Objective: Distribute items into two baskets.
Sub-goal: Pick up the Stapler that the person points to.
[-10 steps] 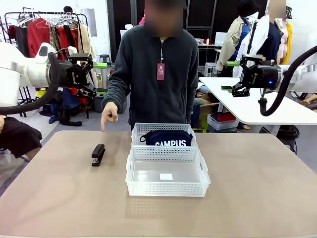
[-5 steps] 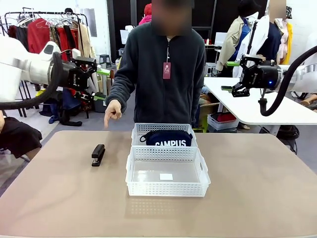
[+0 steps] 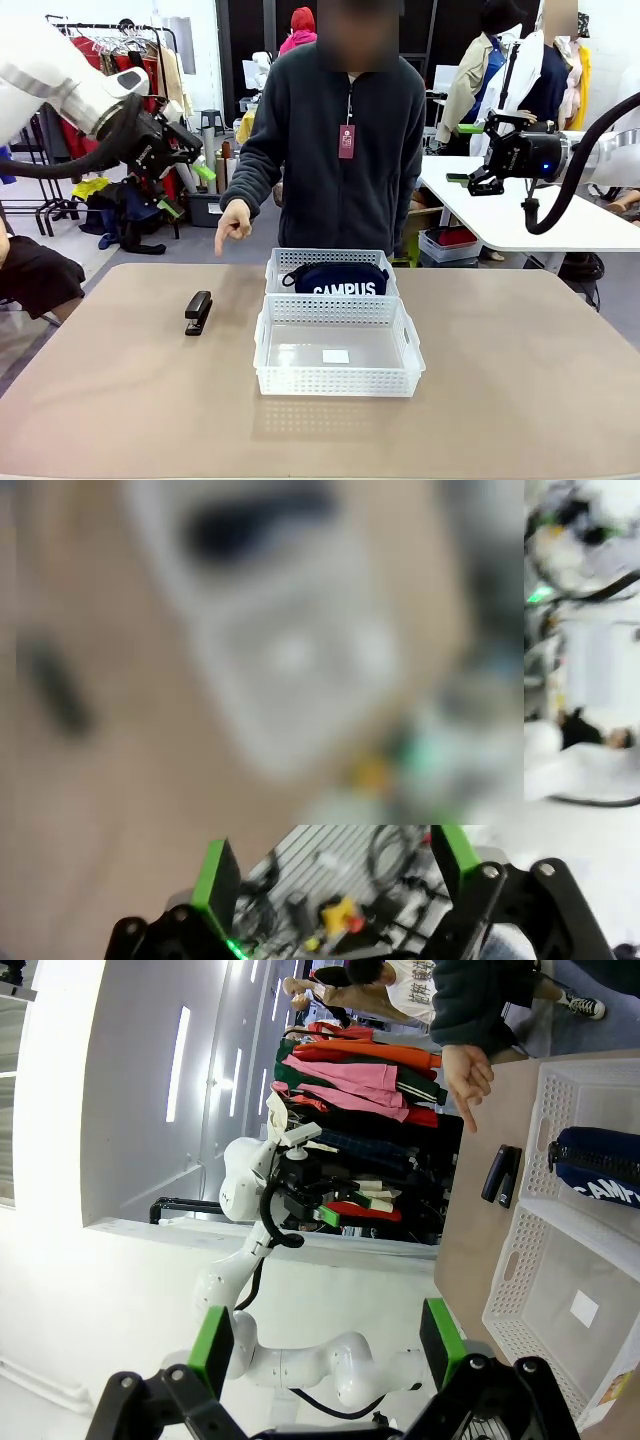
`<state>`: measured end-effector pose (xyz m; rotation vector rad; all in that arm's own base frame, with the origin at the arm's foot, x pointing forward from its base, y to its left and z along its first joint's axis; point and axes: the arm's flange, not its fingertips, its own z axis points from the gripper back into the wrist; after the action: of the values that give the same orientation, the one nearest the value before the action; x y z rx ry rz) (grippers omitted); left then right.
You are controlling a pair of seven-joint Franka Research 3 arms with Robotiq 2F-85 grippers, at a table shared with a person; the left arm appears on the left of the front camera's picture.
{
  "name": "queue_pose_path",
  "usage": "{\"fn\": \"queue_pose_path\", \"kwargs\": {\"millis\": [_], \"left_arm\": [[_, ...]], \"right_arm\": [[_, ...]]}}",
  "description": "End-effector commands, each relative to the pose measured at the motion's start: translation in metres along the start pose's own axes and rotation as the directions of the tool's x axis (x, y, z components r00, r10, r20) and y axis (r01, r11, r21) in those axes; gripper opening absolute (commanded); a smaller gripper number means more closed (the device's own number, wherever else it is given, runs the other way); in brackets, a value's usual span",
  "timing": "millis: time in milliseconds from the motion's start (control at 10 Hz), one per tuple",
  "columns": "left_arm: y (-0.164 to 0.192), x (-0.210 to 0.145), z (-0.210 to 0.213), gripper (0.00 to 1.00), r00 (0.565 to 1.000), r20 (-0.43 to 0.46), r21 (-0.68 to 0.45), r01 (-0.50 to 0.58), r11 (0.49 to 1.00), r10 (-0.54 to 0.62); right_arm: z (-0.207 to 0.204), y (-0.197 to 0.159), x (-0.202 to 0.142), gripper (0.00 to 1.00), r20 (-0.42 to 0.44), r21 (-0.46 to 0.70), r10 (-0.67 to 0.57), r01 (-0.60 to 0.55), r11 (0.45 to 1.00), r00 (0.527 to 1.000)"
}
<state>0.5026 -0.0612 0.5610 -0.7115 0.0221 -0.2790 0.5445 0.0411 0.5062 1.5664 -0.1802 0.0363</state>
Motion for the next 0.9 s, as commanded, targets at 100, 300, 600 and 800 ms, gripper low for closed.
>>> {"fn": "queue_pose_path", "kwargs": {"millis": [100,300,600,800], "left_arm": [[0.010,0.014,-0.019,1.00,0.977,-0.198,0.187,0.112,0.976,-0.074],[0.019,0.014,-0.042,1.00,0.957,-0.276,0.295,0.173,0.940,-0.090],[0.037,0.014,-0.076,1.00,0.978,-0.188,0.465,0.167,0.870,-0.088],[0.052,0.017,-0.080,1.00,0.993,-0.057,0.490,0.115,0.864,-0.099]], "right_arm": [[0.000,0.001,-0.001,1.00,-0.003,0.012,-0.003,0.003,1.000,1.000],[0.000,0.001,-0.001,1.00,-0.003,0.012,-0.003,0.003,1.000,1.000],[0.000,0.001,-0.001,1.00,-0.003,0.012,-0.003,0.003,1.000,1.000],[0.000,0.001,-0.001,1.00,-0.003,0.012,-0.003,0.003,1.000,1.000]]}}
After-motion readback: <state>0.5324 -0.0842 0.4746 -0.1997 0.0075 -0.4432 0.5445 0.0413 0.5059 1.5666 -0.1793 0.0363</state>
